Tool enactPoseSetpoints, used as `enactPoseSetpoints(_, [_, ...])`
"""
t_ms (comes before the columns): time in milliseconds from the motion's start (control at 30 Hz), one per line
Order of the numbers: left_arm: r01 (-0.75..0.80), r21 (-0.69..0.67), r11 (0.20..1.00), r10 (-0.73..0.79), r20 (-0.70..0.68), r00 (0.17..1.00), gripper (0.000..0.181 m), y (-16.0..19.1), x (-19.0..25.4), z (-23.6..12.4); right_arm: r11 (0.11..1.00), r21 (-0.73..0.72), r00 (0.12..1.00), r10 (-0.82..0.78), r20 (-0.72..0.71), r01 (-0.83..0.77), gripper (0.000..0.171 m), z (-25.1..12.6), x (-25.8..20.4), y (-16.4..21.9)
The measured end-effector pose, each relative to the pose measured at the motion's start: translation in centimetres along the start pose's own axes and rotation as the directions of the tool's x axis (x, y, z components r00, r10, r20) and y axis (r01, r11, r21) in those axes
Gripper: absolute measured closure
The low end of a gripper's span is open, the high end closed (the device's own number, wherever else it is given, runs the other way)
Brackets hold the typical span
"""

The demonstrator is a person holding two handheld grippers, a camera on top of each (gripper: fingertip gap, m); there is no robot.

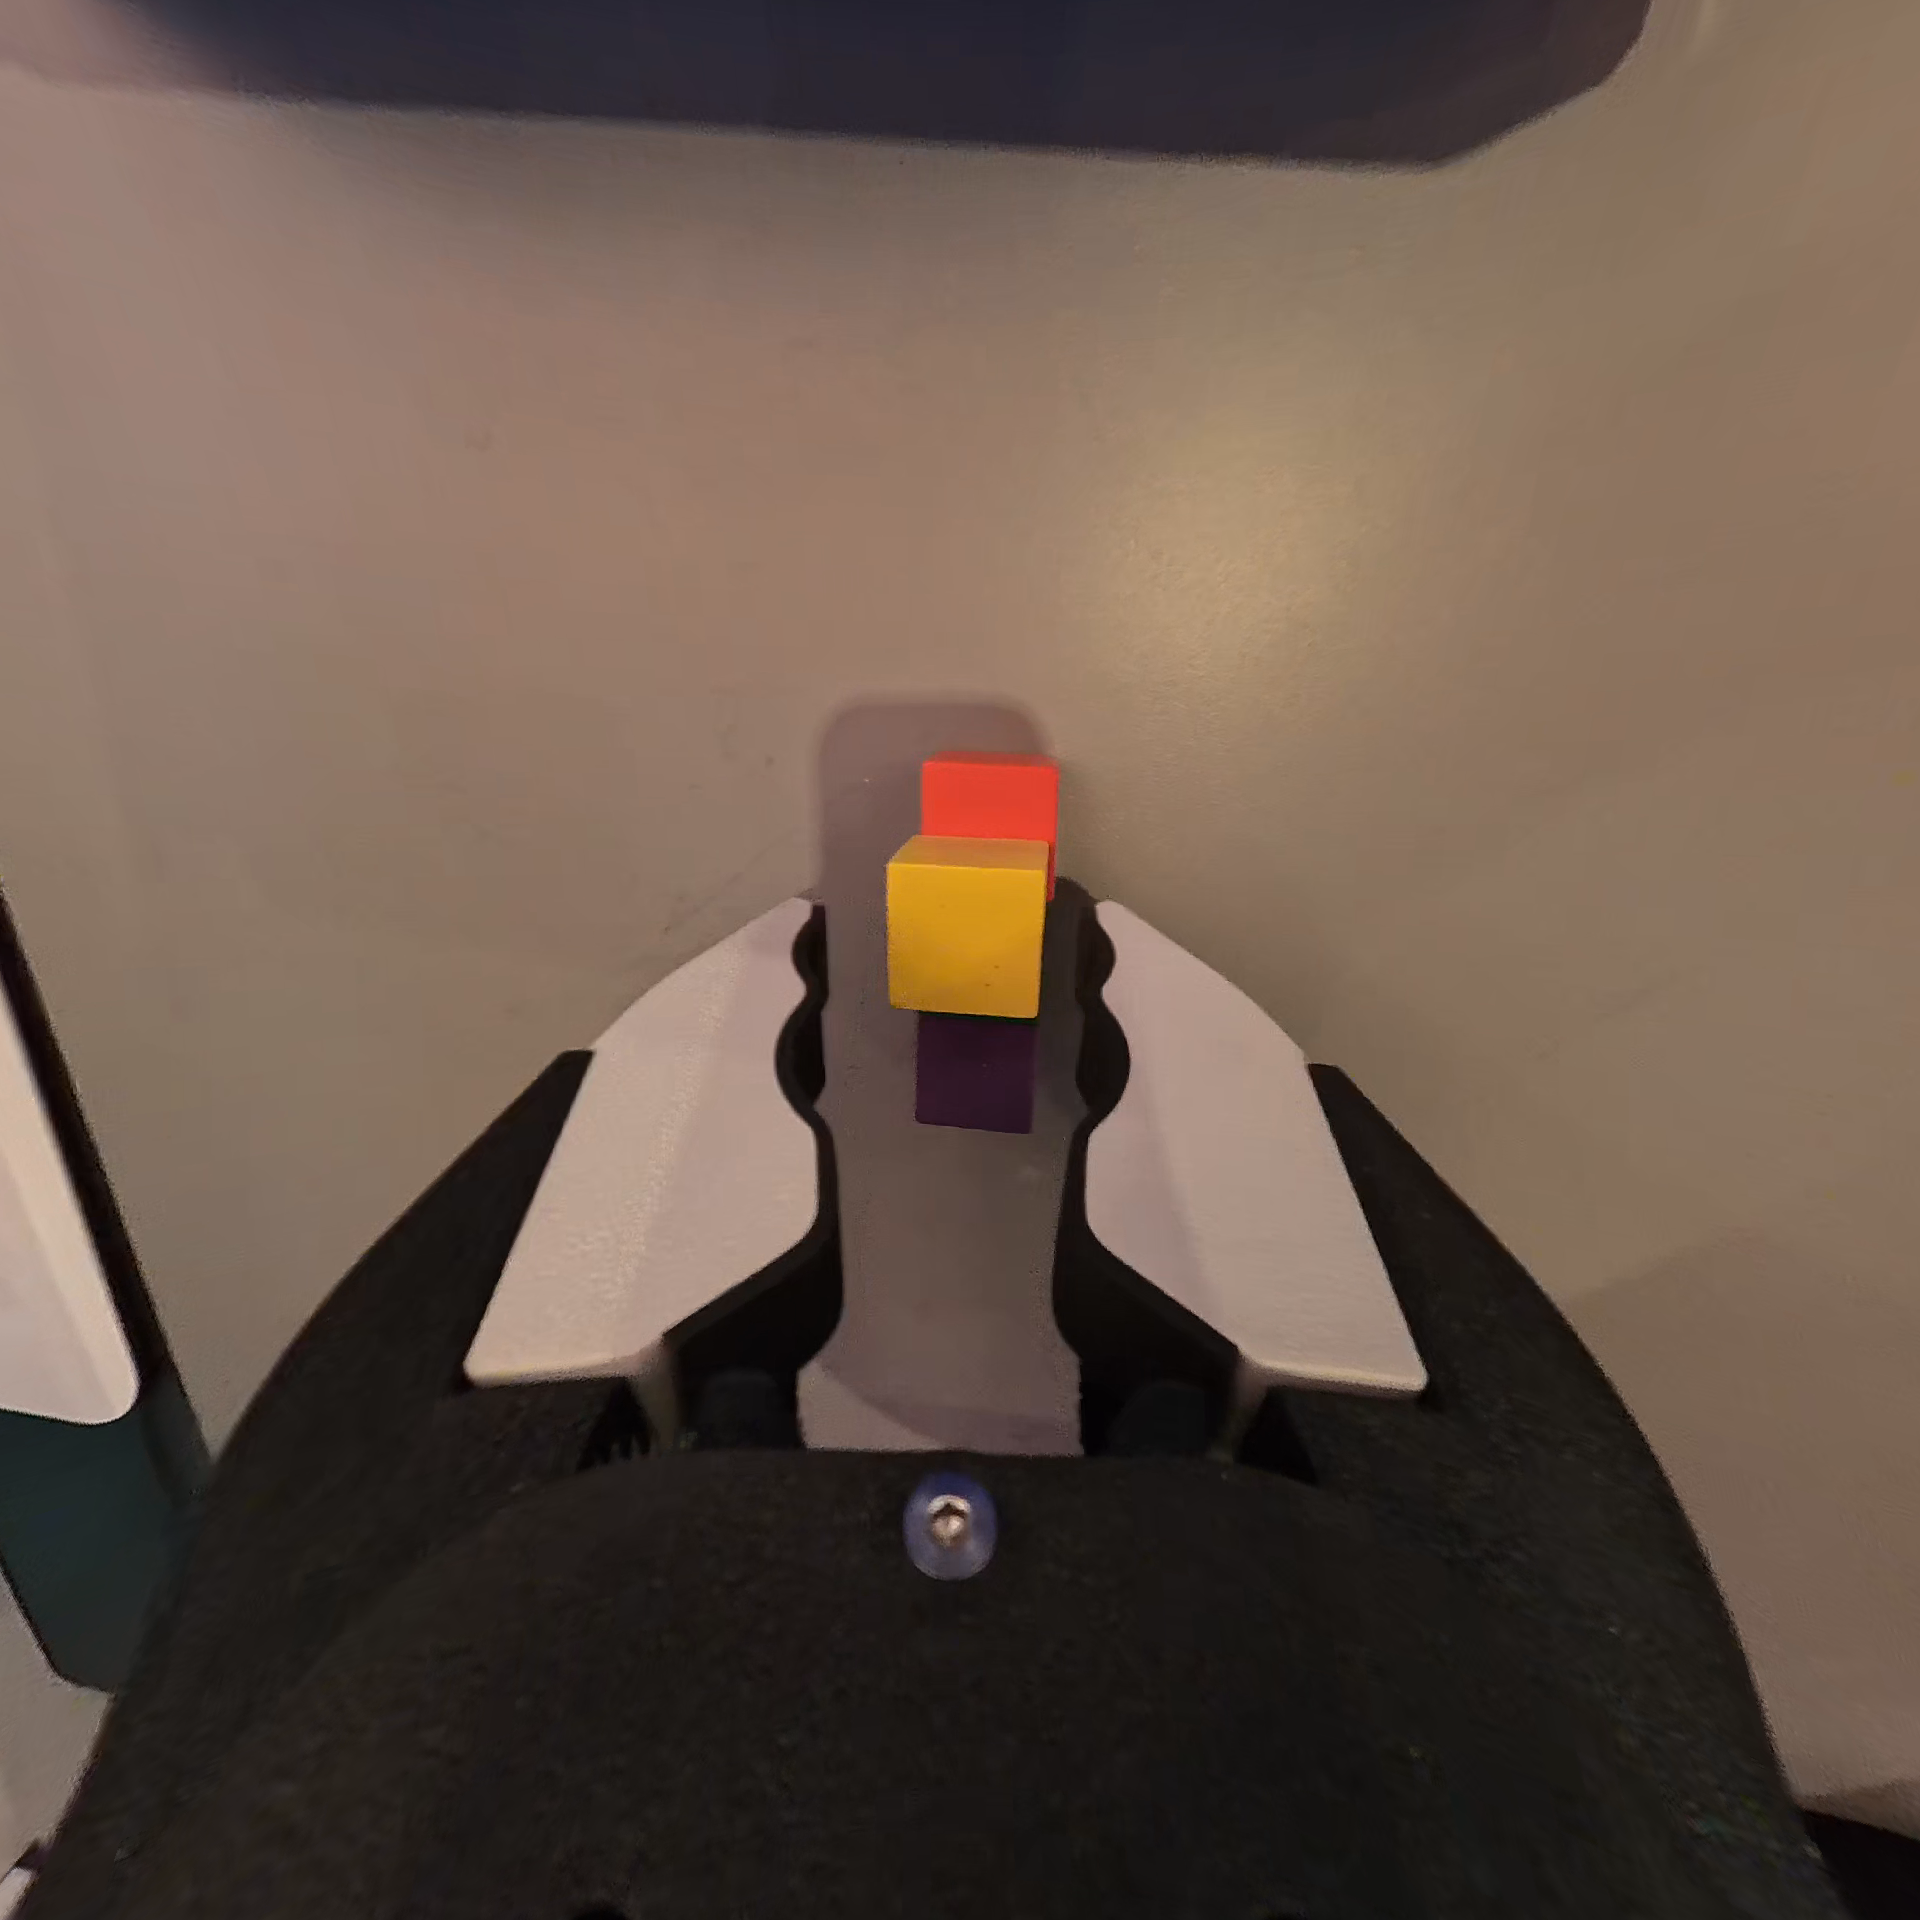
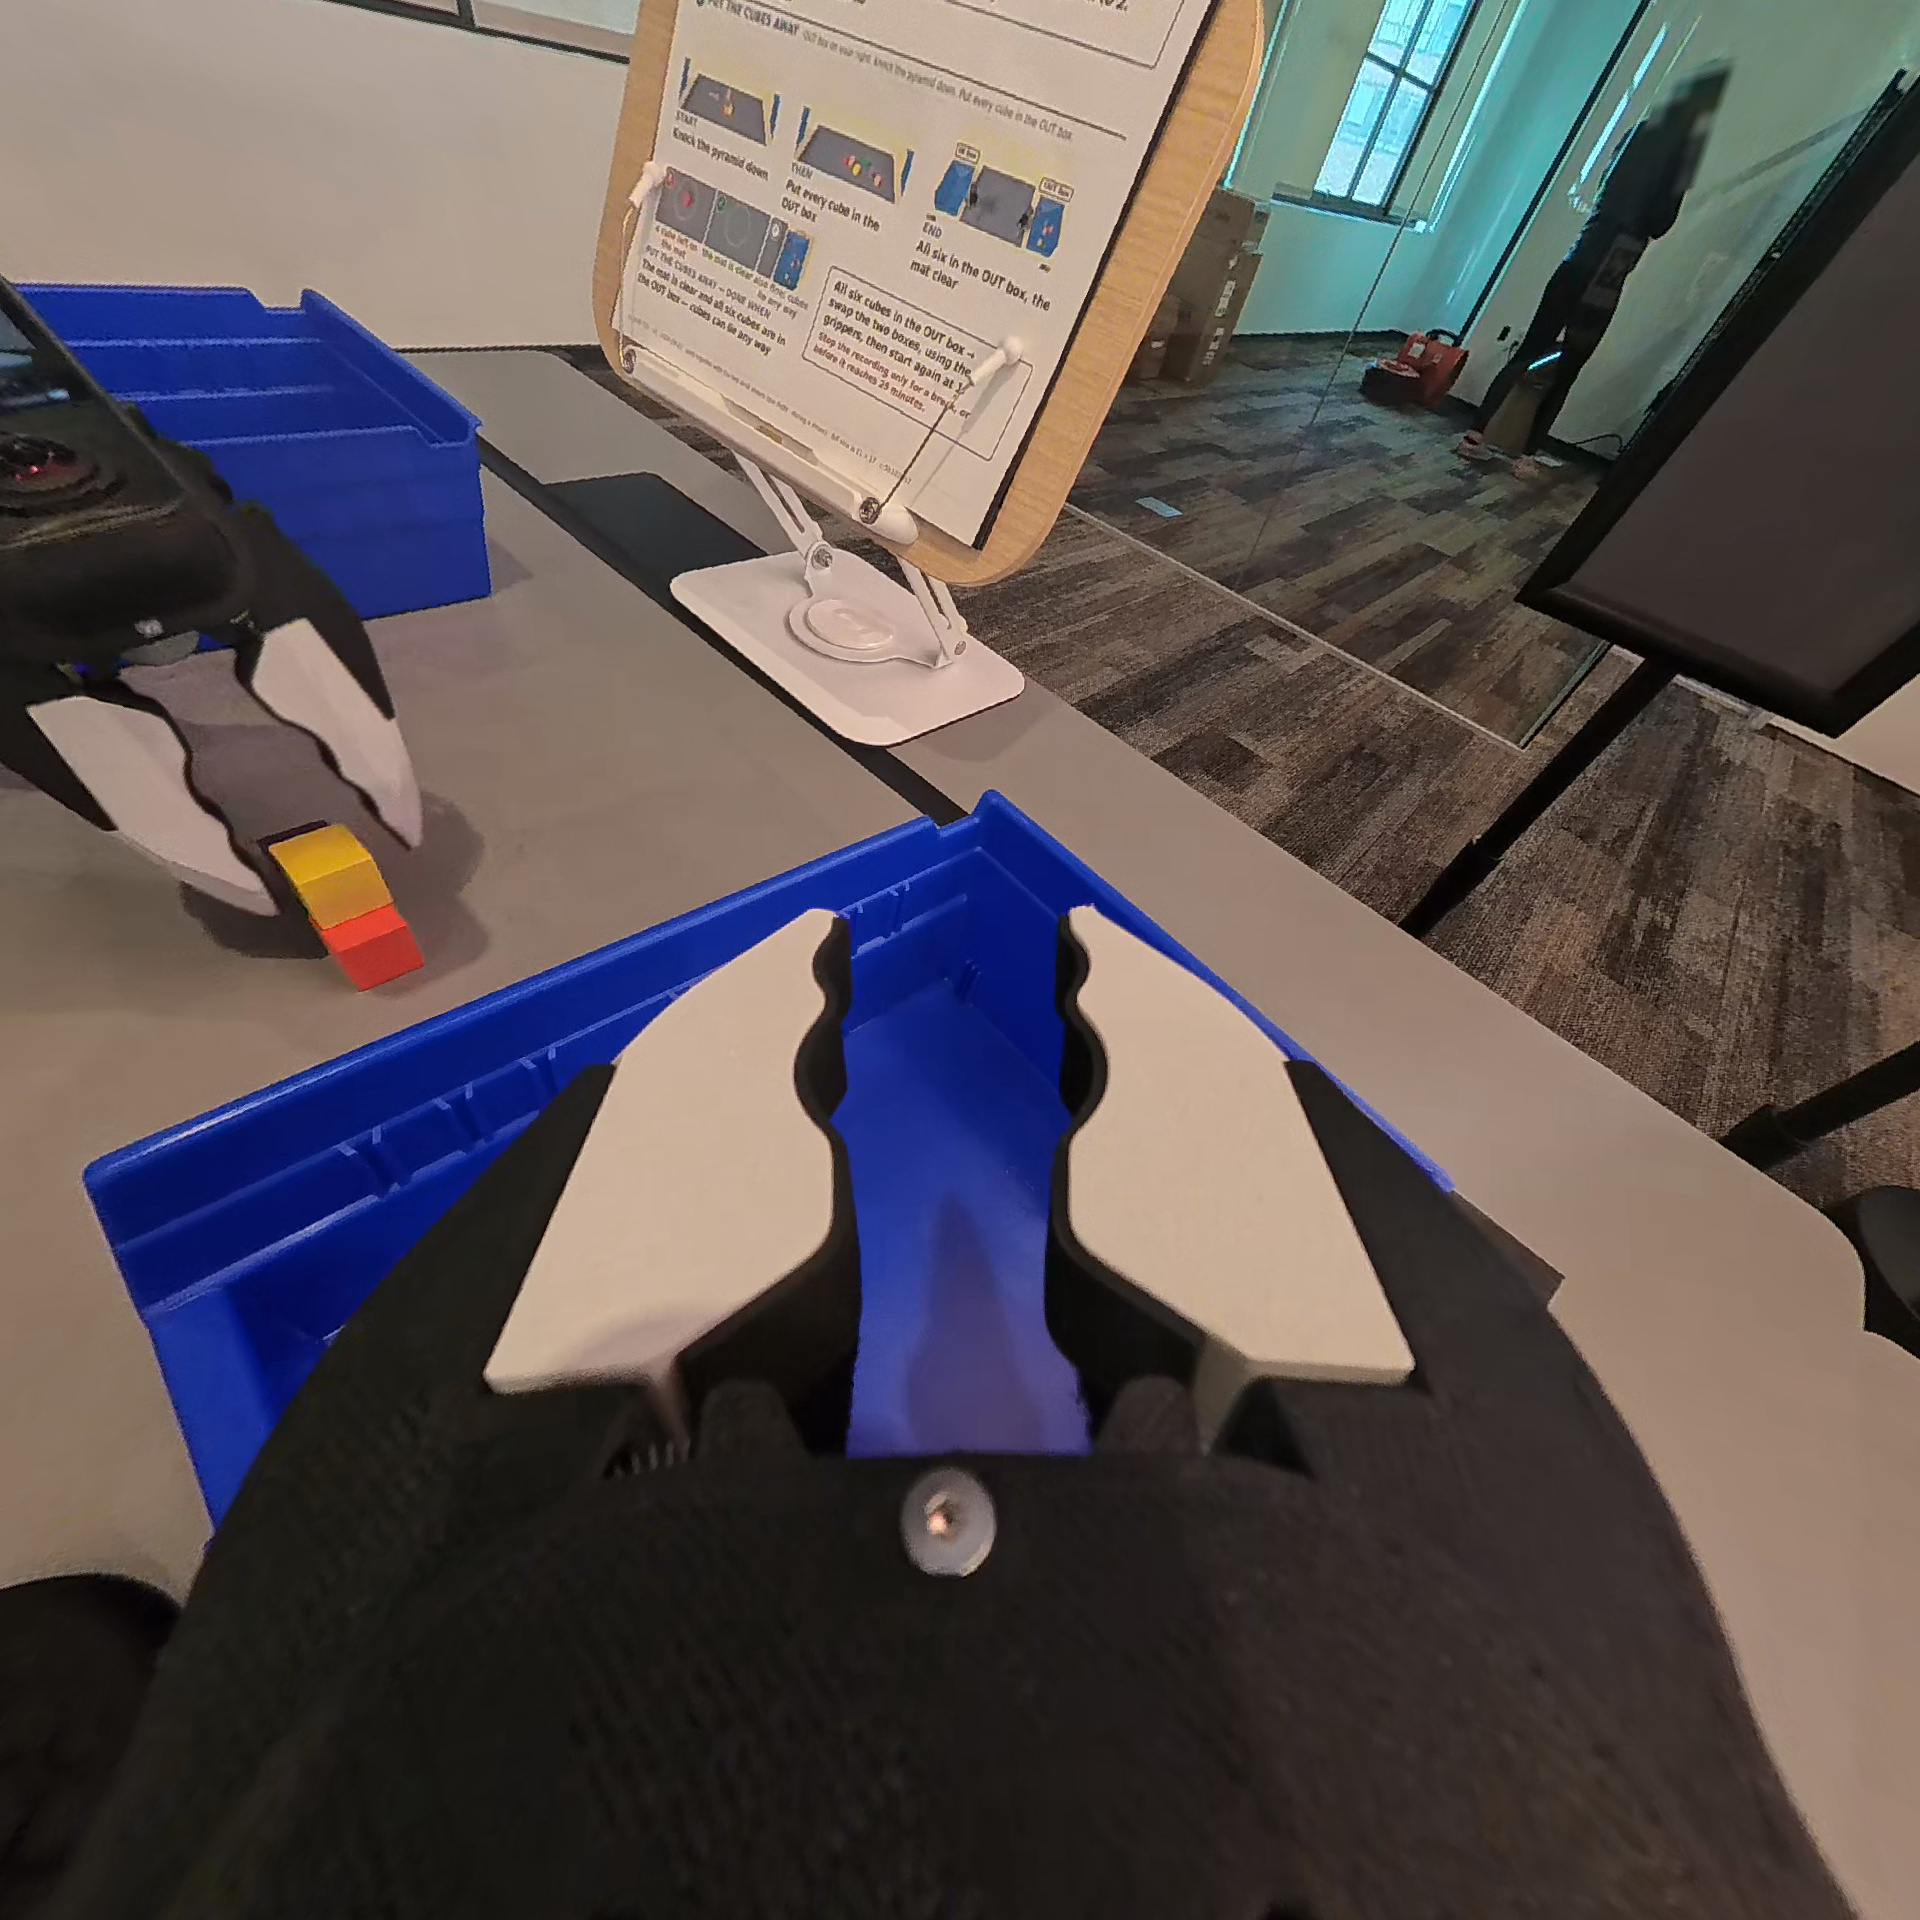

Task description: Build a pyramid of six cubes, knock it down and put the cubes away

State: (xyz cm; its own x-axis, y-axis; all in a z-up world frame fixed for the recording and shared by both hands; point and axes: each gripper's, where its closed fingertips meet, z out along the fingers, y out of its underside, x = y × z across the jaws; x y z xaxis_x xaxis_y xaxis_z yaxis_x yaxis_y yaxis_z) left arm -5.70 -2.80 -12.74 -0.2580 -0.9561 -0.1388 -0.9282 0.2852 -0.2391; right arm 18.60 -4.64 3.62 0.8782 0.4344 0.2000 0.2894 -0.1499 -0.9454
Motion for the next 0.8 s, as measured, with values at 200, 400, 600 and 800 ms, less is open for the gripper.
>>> enactPoseSetpoints(200, [-0.022, 0.034, 0.999, 0.021, 0.039, 0.999, 0.132, -0.6, -0.3, -2.8, 1.0, -0.003, 1.0, -0.001, 0.004, 0.001, 0.132, 0.1, -0.1, 0.1])
enactPoseSetpoints(400, [0.065, 0.273, 0.96, -0.135, 0.247, 0.96, 0.134, 0.1, -3.7, -14.3, 1.0, 0.003, 1.0, 0.008, -0.003, -0.008, 0.132, -0.2, 0.2, 0.2])
enactPoseSetpoints(600, [0.531, 0.303, 0.791, -0.611, 0.427, 0.666, 0.133, 15.8, -10.6, -20.7, 1.0, 0.016, 1.0, 0.003, -0.012, -0.002, 0.133, -0.3, 0.2, -0.4])
enactPoseSetpoints(800, [0.866, 0.189, 0.463, -0.865, 0.309, 0.395, 0.134, 26.9, -10.0, -13.3, 1.0, -0.003, 0.999, -0.03, -0.01, 0.03, 0.133, 0.2, -0.6, -0.6])
